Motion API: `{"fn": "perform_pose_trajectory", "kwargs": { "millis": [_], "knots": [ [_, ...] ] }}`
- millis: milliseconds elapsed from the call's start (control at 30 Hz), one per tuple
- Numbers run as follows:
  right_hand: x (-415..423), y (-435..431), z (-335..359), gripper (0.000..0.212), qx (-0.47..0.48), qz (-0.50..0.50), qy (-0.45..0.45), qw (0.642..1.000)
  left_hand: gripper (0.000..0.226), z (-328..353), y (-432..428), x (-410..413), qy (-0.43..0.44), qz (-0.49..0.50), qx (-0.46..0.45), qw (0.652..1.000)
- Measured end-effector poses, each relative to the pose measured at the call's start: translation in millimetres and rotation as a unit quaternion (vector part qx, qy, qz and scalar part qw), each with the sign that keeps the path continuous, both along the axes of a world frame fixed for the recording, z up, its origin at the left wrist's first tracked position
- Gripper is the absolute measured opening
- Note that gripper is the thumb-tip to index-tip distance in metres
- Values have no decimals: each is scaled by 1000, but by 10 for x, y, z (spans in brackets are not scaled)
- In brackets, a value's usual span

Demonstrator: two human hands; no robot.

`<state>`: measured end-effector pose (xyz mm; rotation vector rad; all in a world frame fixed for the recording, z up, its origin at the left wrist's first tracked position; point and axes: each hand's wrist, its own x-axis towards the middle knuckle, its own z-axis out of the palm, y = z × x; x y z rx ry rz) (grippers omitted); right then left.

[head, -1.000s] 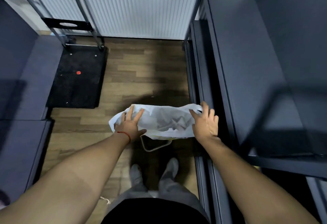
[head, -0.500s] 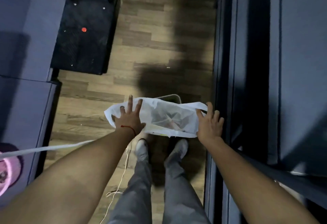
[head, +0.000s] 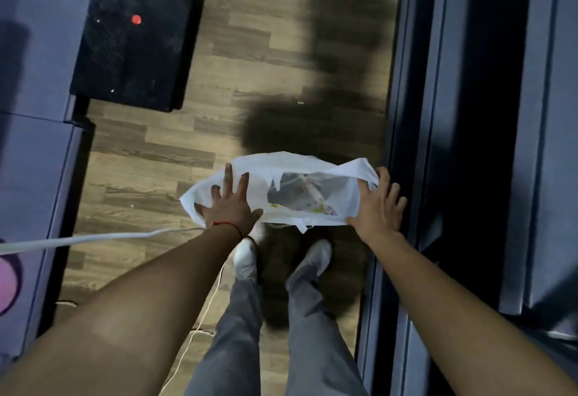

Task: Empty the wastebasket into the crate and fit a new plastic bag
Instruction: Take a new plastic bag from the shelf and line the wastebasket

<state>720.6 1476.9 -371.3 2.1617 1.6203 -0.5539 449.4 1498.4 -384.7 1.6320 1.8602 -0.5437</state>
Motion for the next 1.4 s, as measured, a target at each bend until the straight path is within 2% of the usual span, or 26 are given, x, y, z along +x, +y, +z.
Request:
{"fn": "perform_pose_trajectory", "kwargs": {
  "millis": [133,333,467,700,867,967,1067,1200,1300,1400],
  "knots": [
    [19,52,-401,95,-32,15,8,999,85,-372,8,41,6,4,-13,1000],
    [8,124,-850,90,-46,33,41,998,84,-895,39,140,11,-11,-1,1000],
    [-23,-51,-793,88,-51,29,58,997,81,-826,-79,176,14,-9,11,1000],
    [-153,-312,-759,91,-49,-14,97,994,80,-626,-298,265,5,-18,-33,999],
    [-177,-132,-1207,89,-23,10,87,996,80,-1003,-88,297,17,-51,-27,998],
    [-161,54,-1641,91,-1,18,97,995,83,-1367,59,312,-18,-55,-7,998],
    [-145,117,-2092,97,-31,20,130,991,90,-1735,83,308,-30,-74,-2,997],
    [-117,165,-2568,101,-56,66,159,983,105,-2137,142,271,-28,-69,-16,997],
    [-180,258,-2826,105,-53,169,140,974,112,-2427,208,256,-20,-96,-1,995],
    [-269,375,-3001,107,-56,195,117,972,113,-2647,234,314,-32,-109,2,994]
  ]
}}
